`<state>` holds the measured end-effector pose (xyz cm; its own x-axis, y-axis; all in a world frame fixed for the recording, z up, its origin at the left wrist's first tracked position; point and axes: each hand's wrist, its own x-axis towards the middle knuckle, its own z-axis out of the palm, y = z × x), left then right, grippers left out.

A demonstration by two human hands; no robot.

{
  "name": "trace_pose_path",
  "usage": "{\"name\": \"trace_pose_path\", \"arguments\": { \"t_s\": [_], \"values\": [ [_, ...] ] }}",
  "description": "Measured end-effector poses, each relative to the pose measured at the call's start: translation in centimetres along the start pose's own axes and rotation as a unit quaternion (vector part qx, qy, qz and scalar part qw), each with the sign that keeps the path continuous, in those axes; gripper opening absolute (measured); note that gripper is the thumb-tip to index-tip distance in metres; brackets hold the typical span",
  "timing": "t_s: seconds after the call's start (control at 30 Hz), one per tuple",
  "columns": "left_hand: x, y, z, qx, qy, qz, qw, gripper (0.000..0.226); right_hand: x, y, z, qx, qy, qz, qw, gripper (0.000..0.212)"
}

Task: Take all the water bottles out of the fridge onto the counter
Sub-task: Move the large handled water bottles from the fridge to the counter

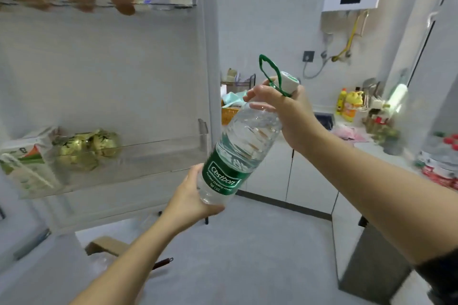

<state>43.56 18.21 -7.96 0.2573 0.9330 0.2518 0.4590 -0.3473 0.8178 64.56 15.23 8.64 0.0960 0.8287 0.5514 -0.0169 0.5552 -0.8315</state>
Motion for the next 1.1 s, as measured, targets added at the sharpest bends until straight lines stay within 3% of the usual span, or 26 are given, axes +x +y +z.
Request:
{"name": "trace_pose_path", "arguments": {
  "t_s": [0.13,0.27,0.4,0.6,0.7,0.8,0.97,1.1],
  "values": [
    [4.7,0.2,6.0,-0.024,-0.067,0.018,0.997,0.079,1.6,2.6,-5.6,-0.049,0.074,0.026,0.996,0.006],
    [9.3,0.9,11.4,-0.037,-0.137,0.045,0.989,0.08,2.7,4.3,-11.4,-0.112,0.138,0.043,0.983,0.015],
    [12.4,2.4,15.9,-0.041,-0.204,0.072,0.975,0.078,2.5,5.2,-16.4,-0.114,0.204,0.041,0.971,0.011],
    [14.5,4.2,22.8,-0.044,-0.28,0.088,0.955,0.085,1.3,5.9,-22.9,-0.14,0.27,0.058,0.951,0.024],
    [14.9,5.3,26.1,-0.039,-0.304,0.099,0.947,0.088,0.3,5.9,-26.3,-0.156,0.293,0.057,0.942,0.037],
    [15.2,6.7,29.6,-0.042,-0.322,0.106,0.94,0.09,-0.7,5.9,-30.0,-0.162,0.312,0.068,0.934,0.004],
    [15.2,9.8,36.7,-0.046,-0.336,0.11,0.934,0.094,-2.0,5.5,-37.3,-0.18,0.327,0.073,0.925,0.009],
    [15.3,12.9,42.2,-0.057,-0.343,0.11,0.931,0.094,-2.7,4.5,-43.2,-0.187,0.337,0.089,0.919,0.025]
  ]
}}
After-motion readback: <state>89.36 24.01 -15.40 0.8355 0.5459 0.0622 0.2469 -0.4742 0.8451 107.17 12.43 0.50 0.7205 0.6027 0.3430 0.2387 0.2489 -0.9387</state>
